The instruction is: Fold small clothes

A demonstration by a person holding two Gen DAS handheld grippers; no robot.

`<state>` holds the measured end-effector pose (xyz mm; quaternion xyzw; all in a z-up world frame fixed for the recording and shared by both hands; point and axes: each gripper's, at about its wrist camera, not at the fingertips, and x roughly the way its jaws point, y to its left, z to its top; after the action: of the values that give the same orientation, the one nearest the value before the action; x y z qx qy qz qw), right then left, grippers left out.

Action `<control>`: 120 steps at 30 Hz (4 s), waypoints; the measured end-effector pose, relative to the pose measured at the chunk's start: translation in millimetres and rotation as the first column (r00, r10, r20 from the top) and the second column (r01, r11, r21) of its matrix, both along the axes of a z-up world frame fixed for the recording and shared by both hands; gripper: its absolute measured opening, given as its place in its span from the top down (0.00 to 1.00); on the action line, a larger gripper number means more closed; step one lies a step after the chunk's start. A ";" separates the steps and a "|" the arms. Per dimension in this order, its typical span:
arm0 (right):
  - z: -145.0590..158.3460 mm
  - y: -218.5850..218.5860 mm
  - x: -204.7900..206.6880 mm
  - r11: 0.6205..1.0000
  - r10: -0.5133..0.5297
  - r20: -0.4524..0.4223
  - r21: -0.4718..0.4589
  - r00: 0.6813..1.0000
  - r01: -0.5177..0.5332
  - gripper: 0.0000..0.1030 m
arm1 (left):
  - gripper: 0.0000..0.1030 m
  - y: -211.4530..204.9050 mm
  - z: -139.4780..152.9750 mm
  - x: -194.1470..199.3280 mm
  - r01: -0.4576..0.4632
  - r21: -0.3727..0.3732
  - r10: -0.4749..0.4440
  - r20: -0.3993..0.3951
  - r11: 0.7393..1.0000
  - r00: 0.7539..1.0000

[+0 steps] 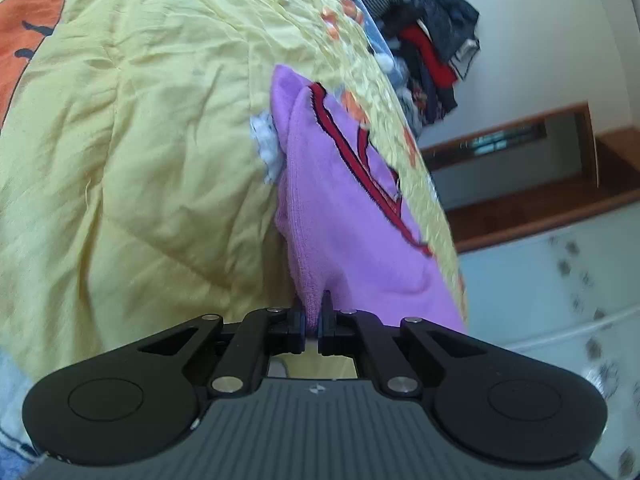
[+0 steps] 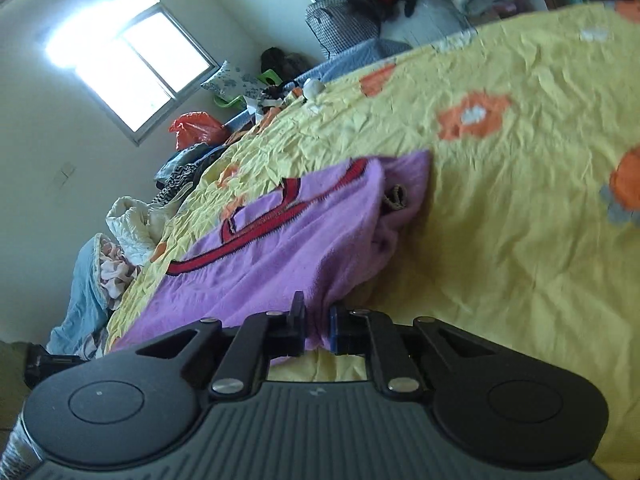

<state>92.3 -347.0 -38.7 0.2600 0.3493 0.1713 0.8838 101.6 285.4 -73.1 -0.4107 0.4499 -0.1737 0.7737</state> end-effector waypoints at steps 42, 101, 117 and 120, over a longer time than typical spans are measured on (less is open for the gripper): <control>-11.3 79.3 66.0 0.861 0.117 0.110 -0.507 0.987 -0.046 0.52 | 0.30 -153.5 13.5 74.9 -0.106 0.760 -0.012 0.148 0.641 0.989; -40.8 74.7 190.6 0.785 0.067 0.016 -0.618 0.998 -0.043 0.76 | 0.00 -185.5 -19.9 -21.3 -0.116 0.776 -0.207 0.304 0.620 0.930; -38.7 158.9 92.6 0.717 0.301 0.072 -0.675 0.951 -0.176 0.68 | 0.00 -234.6 -17.2 -11.5 -0.037 0.795 -0.304 0.274 0.605 0.912; -34.2 131.4 128.8 0.747 0.168 0.041 -0.658 0.985 -0.100 0.20 | 0.02 -221.6 -2.6 -9.9 -0.038 0.761 -0.276 0.281 0.647 0.919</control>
<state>221.1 -215.5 -72.9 -0.0988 0.3614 0.1141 0.9201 91.8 63.9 -75.7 0.0194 0.3523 -0.0975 0.9306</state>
